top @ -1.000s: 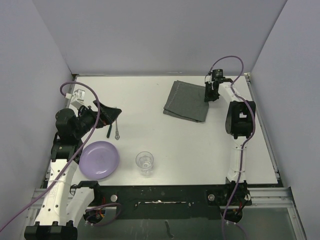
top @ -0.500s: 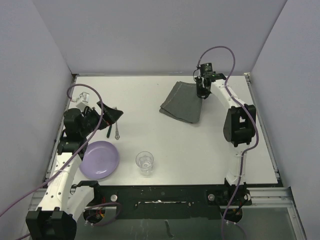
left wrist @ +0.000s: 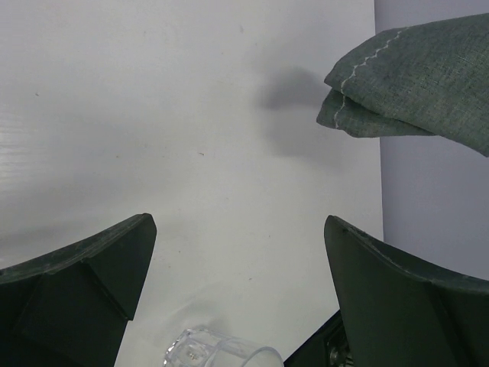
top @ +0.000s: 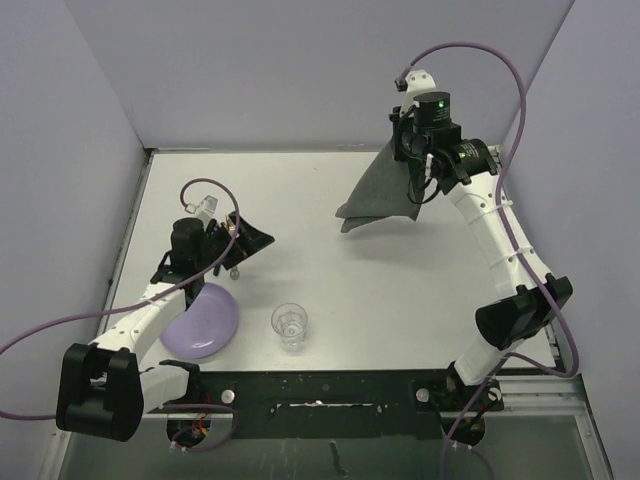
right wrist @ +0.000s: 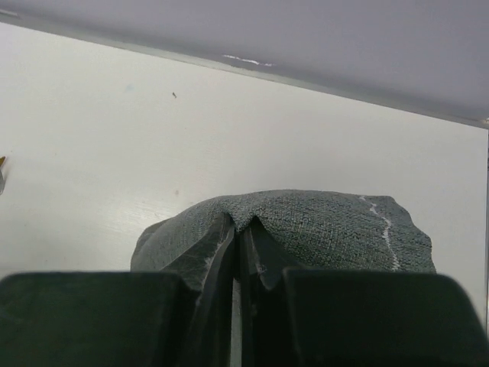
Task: Set the dinner table for one person
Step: Flatten out the napkin at the center of the board.
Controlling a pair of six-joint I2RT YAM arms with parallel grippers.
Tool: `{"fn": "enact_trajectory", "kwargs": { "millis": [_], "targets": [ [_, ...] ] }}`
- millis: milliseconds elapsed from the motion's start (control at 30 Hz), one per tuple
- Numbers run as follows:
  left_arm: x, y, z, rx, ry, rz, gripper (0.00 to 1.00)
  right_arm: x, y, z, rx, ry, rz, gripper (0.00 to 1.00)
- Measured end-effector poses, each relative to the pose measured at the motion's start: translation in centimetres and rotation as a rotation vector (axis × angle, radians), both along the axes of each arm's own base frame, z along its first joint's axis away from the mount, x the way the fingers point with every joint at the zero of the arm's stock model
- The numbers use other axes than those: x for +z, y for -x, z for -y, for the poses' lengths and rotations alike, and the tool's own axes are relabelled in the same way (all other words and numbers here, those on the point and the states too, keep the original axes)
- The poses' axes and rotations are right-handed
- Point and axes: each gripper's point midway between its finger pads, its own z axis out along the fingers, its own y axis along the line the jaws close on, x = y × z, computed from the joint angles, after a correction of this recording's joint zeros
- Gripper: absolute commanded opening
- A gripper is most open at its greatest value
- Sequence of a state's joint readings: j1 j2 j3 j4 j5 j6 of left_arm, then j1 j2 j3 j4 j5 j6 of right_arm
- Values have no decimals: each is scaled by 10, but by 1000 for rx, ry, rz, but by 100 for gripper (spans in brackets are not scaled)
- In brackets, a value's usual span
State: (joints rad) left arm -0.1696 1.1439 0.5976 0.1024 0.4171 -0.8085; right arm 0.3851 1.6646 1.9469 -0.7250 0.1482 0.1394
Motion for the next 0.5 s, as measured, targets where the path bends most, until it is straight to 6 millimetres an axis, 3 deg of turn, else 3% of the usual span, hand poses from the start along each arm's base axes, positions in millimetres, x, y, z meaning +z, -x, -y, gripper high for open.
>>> {"fn": "enact_trajectory", "kwargs": {
  "millis": [167,300,500],
  "targets": [
    [-6,-1,7,-13,-7,-7,93,-23,3,-6,17,23,-75,0],
    [-6,-7,6,12,-20,6,92,-42,10,-26,66,29,-130,0],
    [-9,-30,11,82,70,72,92,-46,27,-55,138,19,-154,0]
  ]
}}
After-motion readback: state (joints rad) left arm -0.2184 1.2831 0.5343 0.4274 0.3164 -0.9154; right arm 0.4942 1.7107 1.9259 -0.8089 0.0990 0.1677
